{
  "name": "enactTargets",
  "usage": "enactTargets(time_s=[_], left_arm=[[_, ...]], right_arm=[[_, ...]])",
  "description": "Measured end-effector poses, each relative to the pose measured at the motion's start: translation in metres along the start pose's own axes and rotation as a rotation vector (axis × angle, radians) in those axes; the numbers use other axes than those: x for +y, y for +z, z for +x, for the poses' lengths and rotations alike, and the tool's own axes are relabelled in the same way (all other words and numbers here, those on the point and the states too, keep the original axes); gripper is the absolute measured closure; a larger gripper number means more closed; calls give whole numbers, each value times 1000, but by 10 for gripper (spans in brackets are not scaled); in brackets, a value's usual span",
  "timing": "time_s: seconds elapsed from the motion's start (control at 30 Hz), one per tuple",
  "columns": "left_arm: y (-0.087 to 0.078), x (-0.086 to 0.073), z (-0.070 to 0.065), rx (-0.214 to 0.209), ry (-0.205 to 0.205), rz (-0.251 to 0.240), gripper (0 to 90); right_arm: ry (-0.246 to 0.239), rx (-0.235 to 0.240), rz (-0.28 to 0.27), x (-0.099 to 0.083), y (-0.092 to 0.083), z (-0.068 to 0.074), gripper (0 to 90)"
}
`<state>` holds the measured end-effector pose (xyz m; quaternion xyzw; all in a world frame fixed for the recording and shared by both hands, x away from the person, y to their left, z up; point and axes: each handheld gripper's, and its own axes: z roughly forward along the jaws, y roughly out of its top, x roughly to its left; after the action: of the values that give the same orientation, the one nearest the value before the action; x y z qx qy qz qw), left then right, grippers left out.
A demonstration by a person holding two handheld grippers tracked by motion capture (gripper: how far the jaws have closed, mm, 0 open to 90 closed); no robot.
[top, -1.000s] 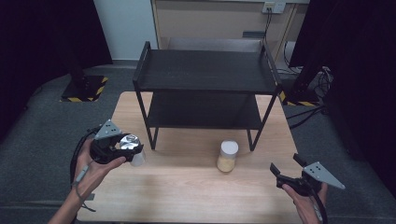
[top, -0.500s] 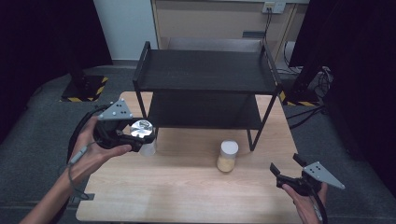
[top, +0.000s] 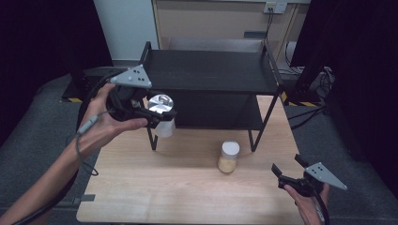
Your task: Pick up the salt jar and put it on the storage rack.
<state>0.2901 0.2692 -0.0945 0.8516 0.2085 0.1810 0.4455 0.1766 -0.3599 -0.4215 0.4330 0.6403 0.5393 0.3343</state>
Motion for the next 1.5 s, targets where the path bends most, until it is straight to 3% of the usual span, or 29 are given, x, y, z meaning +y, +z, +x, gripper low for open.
enactTargets(time_s=[0.13, 0.33, 0.5, 0.63, 0.67, 0.8, 0.9, 1.13, 1.5], left_arm=[[-2, 16, 3, 10, -19, -16, 338], [-2, 53, 7, 74, -51, -30, 338], [4, 67, 12, 119, -76, -33, 338], [15, 78, 22, 174, -128, -22, 338], [21, 79, 28, 188, -157, -25, 338], [30, 80, 38, 219, -188, -14, 338], [41, 80, 47, 276, -212, -7, 338], [59, 78, 64, 321, -251, 5, 338], [73, 69, 83, 318, -325, -11, 338]], right_arm=[[2, 0, 1, 0, 0, 0, 34], [4, -1, -5, 0, -1, -2, 34], [5, 2, -5, -1, -1, -2, 34], [7, 4, -5, 0, -2, -1, 34], [7, 4, -7, -1, -2, -2, 34], [13, 3, -8, -1, -2, -3, 34], [16, 2, -8, -1, -3, -4, 34], [19, -2, -8, -2, -3, -4, 34], [25, -2, -4, -2, -3, -6, 34]])
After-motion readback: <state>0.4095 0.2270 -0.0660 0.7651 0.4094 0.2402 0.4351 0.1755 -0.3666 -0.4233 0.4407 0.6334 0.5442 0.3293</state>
